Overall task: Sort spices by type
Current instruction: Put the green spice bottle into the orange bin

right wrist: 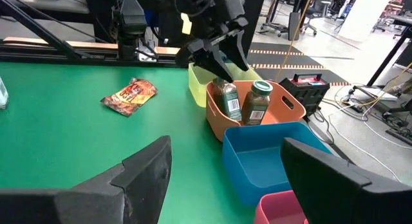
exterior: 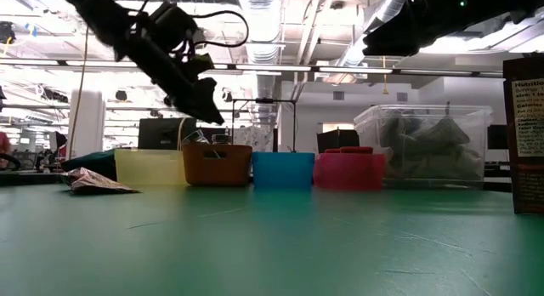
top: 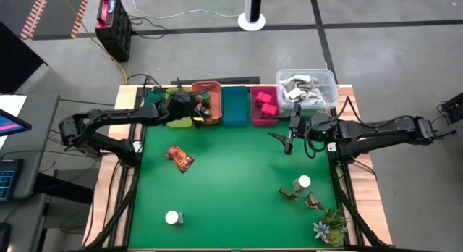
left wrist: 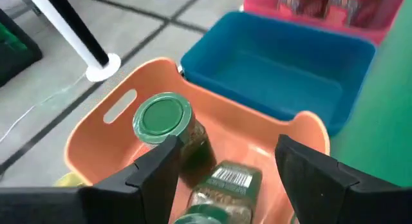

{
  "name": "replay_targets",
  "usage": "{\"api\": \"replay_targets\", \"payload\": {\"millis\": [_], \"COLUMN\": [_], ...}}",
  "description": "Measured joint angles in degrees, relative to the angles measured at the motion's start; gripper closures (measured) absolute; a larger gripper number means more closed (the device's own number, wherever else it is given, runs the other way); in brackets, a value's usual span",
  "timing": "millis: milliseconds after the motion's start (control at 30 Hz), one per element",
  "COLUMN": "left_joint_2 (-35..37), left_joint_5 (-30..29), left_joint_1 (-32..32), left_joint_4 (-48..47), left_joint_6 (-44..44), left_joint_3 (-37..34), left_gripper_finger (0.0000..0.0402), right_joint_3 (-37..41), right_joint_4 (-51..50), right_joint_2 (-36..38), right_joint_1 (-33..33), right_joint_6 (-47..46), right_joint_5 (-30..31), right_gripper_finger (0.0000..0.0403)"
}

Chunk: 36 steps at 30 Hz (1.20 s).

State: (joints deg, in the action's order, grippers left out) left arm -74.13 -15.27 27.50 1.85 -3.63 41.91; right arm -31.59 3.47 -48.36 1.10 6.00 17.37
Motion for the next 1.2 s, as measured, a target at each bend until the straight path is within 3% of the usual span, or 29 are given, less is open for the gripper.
{"api": "replay_targets", "payload": {"millis": [167, 333, 600, 900, 1200], "left_joint_2": [0.0, 0.0, 0.0, -3.1, -7.1], "left_joint_5": [4.5, 7.5, 17.0, 17.1, 16.9], "left_joint_1": [1.8, 5.1, 9.6, 9.7, 9.7], "left_joint_4": [-15.6, -20.8, -16.9, -13.9, -14.1], "left_joint_6": [-2.0, -3.2, -4.1, -8.1, -9.3], "left_joint_3": [7.6, 9.0, 6.6, 4.3, 4.3], "left_gripper_finger": [0.0159, 0.0158, 0.0131, 0.0089, 0.0108], "right_joint_3": [0.0, 0.0, 0.0, 0.0, 0.0], "right_joint_4": [0.0, 0.0, -0.1, 0.1, 0.3], "right_joint_2": [0.0, 0.0, 0.0, 0.0, 0.0], "right_joint_1": [-0.1, -0.4, -0.4, -0.4, -1.0], "right_joint_6": [0.0, 0.0, 0.0, 0.0, 0.4], "right_joint_5": [0.0, 0.0, 0.0, 0.0, 0.0], "right_gripper_finger": [0.0086, 0.0086, 0.0086, 0.0086, 0.0086]}}
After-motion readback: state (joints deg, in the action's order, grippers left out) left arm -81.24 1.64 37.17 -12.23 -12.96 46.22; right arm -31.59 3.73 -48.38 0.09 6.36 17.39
